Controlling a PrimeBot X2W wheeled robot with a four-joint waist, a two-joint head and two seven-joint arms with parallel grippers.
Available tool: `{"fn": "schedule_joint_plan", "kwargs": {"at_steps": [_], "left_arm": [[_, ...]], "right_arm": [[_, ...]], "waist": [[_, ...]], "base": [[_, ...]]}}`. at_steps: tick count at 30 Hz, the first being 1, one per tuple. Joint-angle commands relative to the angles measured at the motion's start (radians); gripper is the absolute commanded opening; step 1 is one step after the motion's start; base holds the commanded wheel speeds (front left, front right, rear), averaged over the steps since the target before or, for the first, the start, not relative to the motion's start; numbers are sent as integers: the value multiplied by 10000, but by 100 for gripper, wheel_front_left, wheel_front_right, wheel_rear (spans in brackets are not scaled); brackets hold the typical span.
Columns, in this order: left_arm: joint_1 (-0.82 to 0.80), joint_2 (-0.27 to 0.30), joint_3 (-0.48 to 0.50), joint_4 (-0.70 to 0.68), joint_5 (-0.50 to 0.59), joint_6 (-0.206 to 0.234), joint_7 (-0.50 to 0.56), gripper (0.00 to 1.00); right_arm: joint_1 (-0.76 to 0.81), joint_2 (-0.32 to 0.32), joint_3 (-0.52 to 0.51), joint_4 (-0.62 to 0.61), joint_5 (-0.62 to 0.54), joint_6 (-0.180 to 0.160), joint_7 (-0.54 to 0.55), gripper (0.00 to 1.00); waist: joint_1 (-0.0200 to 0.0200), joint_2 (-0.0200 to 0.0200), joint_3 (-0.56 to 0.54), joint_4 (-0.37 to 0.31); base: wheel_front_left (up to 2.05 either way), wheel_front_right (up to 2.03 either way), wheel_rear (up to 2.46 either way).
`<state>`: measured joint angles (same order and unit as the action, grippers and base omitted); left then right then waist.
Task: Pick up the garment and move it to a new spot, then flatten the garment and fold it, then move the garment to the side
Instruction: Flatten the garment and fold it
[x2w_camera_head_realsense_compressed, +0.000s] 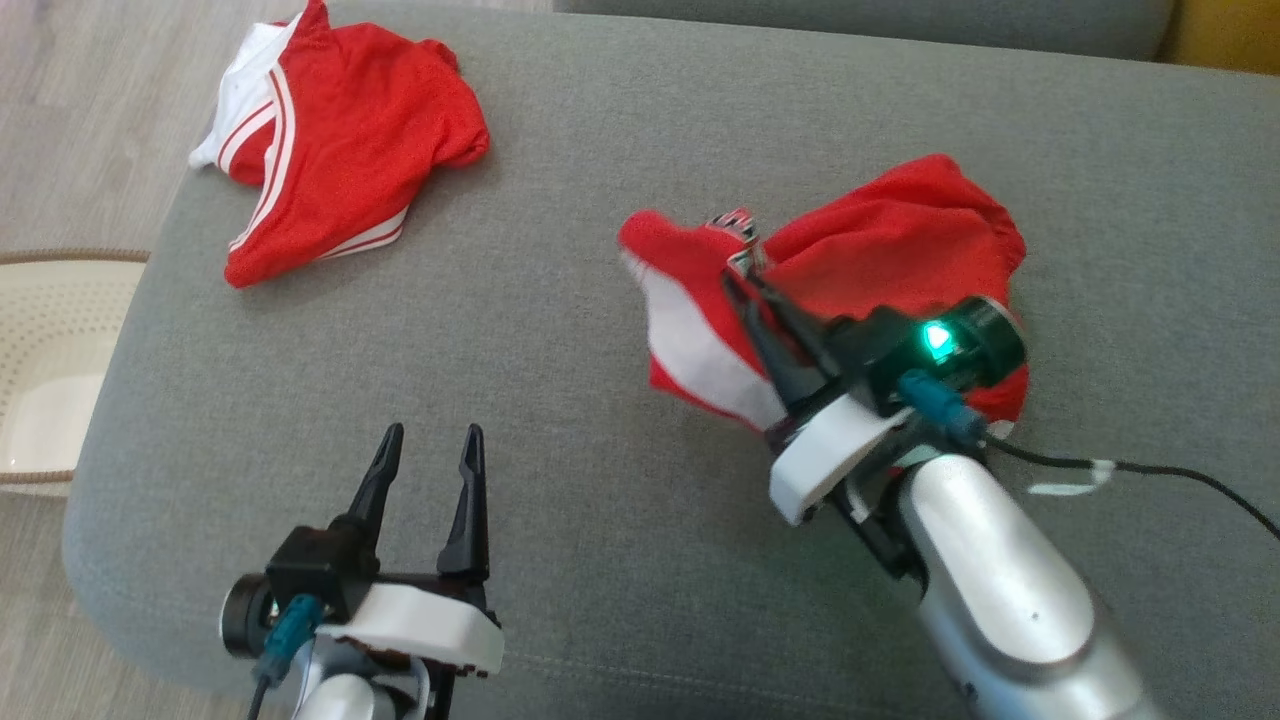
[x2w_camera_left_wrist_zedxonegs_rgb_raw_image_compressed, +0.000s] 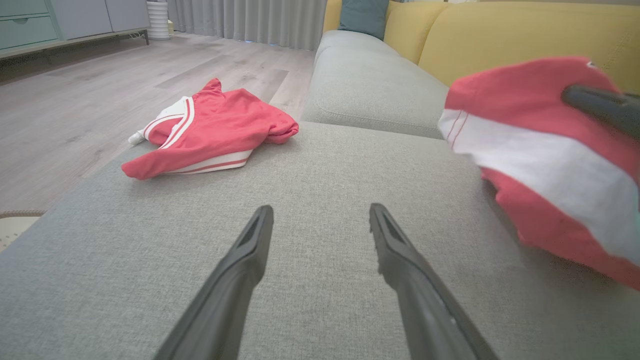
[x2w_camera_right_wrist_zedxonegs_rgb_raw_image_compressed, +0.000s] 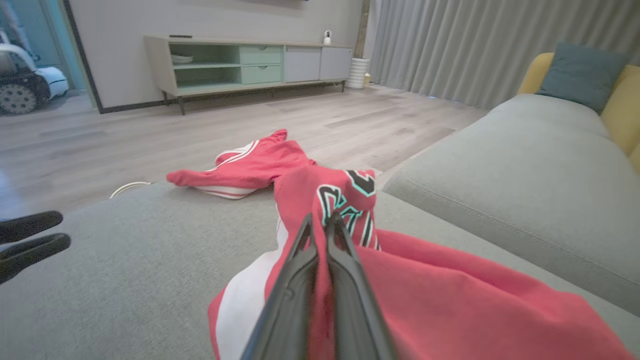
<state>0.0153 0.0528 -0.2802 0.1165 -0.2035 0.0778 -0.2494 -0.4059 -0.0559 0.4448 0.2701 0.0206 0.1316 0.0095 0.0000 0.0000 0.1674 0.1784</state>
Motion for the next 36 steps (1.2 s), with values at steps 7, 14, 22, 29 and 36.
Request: {"fn": "schedule_joint_plan", "kwargs": {"at_steps": [7, 14, 22, 29, 36], "left_arm": [[-566, -26, 278, -314, 92, -58, -124, 100], [-728, -26, 205, -298, 81, -50, -124, 100], [-786, -26, 173, -251, 56, -29, -124, 100], [-721, -26, 246, -255, 85, -7, -124, 100], [-621, -26, 361, -275, 161, -46, -124, 100]], "right_arm": [[-536, 57, 956, 765, 132, -9, 331, 0], [-1446, 57, 1079, 3002, 267, -9, -230, 0], [-2305, 57, 1267, 4686, 461, -9, -957, 83], [-2462, 57, 1488, 4873, 1008, -9, -1657, 100], [-2059, 57, 381, 4418, 1167, -9, -2465, 100]], "waist": [[0, 0, 188, 241], [0, 0, 372, 500], [0, 0, 442, 585], [0, 0, 321, 302], [0, 0, -36, -269]], "base": [[0, 0, 0], [0, 0, 0], [0, 0, 0], [0, 0, 0], [0, 0, 0]]}}
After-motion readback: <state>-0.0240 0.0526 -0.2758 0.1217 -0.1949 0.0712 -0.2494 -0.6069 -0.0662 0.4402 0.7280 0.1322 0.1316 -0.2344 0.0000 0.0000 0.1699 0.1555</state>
